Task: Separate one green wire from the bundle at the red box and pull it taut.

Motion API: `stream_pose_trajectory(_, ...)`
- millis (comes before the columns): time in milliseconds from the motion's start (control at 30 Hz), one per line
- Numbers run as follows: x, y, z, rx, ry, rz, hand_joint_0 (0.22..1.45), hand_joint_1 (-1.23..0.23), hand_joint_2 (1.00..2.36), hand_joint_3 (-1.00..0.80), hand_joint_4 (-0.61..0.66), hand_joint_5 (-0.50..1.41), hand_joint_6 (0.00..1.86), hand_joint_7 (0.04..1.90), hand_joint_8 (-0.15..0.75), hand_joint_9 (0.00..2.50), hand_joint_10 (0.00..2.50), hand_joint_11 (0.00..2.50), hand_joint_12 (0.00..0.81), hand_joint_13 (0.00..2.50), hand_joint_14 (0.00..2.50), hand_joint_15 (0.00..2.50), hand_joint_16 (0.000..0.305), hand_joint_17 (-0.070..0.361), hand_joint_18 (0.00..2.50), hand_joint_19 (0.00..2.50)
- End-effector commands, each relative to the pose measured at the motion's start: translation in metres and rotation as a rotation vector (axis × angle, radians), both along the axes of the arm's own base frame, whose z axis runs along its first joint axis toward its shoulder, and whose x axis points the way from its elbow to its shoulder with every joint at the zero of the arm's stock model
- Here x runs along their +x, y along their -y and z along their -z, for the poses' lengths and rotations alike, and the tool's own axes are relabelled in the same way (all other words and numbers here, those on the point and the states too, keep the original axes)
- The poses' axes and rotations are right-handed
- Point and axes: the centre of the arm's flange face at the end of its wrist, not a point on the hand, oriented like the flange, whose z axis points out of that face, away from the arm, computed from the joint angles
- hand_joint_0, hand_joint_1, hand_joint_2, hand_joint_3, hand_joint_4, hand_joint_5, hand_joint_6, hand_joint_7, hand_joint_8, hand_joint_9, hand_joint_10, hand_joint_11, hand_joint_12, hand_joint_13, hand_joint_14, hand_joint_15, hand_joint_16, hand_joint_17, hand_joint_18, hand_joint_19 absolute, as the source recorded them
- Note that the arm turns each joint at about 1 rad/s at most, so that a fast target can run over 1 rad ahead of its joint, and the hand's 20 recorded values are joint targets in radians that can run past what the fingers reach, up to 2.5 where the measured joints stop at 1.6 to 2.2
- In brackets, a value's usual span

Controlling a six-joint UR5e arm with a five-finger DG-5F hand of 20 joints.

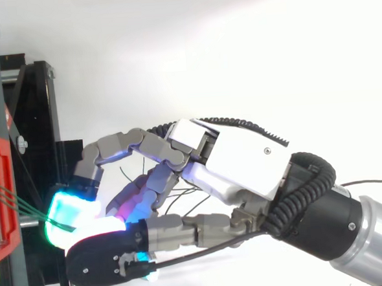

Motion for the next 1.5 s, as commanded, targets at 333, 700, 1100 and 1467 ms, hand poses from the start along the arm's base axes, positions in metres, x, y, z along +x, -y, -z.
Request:
stream_pose_trajectory(333,-0.0005,0.0002,-0.0015,-0.003,-0.002,-0.001,0.7,-0.85,1.01,-0.38,0.05,-0.21,0.89,0.87,0.271,1.47,0.02,1.08,0.338,1.19,0.02,0.51,0.047,0.105,0.92,0.35)
stream_pose_trajectory(700,-0.0003,0.0051,-0.0009,-0.024,-0.013,0.005,0.58,-0.79,1.0,-0.5,0.11,-0.2,0.89,0.89,0.281,1.46,0.02,1.05,0.344,1.15,0.02,0.5,0.046,0.104,0.92,0.35)
stream_pose_trajectory(1100,0.0,0.0061,-0.001,-0.024,-0.012,0.005,0.61,-0.72,1.0,-0.46,0.09,-0.18,0.81,0.98,0.274,1.35,0.02,0.94,0.363,0.99,0.02,0.43,0.046,0.104,0.88,0.36)
stream_pose_trajectory(1467,-0.0007,0.0077,0.0,-0.026,-0.017,0.008,0.65,-0.82,1.01,-0.3,0.04,-0.21,0.86,0.93,0.261,1.11,0.02,0.87,0.365,0.83,0.01,0.4,0.047,0.105,0.77,0.34)
